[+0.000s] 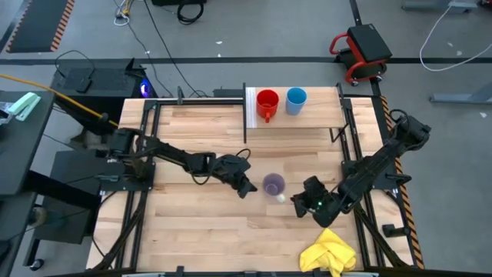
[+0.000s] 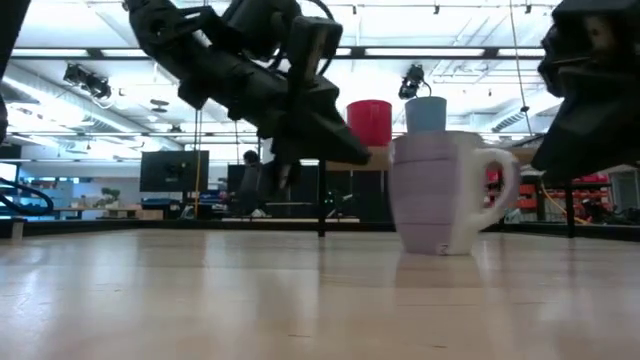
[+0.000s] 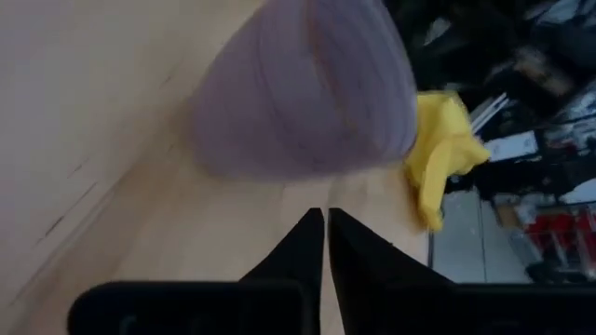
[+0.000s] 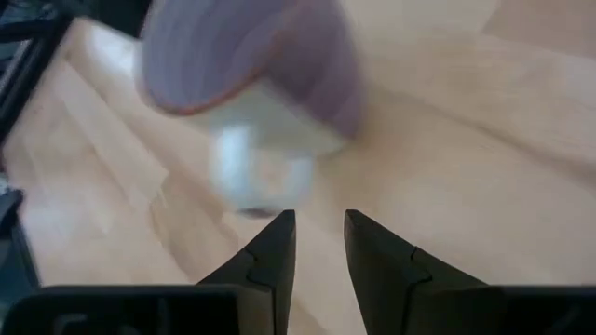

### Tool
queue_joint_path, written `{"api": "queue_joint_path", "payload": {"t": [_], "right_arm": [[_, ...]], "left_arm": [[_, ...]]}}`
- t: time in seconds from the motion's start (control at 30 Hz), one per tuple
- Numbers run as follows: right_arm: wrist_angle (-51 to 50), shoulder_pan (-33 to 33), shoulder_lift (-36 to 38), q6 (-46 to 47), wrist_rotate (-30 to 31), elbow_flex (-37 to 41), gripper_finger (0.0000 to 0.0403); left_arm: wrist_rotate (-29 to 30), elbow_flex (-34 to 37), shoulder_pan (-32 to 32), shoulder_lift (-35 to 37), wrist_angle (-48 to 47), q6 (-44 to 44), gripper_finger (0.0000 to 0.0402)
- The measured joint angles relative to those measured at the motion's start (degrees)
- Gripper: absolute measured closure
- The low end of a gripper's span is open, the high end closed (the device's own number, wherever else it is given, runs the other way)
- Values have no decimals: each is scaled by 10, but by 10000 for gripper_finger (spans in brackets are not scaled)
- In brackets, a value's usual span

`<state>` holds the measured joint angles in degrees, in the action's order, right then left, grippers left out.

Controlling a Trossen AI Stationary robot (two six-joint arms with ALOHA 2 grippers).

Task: Stack small to large cups/mugs on shelf
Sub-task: Put the purple mug on the shelf

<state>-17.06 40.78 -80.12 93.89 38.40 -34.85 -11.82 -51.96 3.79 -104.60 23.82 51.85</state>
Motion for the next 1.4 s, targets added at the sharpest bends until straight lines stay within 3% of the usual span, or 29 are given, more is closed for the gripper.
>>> {"api": "queue_joint_path", "payload": {"t": [0.47, 1.1, 1.4], "right_arm": [[-46, 14, 17, -5, 20, -9, 300], [11, -5, 18, -101, 19, -9, 281], [86, -59, 15, -197, -38, -9, 294]], "left_arm": [[-22, -30, 6, -24, -30, 14, 379], [-19, -30, 13, -24, -41, 15, 366], [-15, -30, 16, -24, -39, 15, 371]]}}
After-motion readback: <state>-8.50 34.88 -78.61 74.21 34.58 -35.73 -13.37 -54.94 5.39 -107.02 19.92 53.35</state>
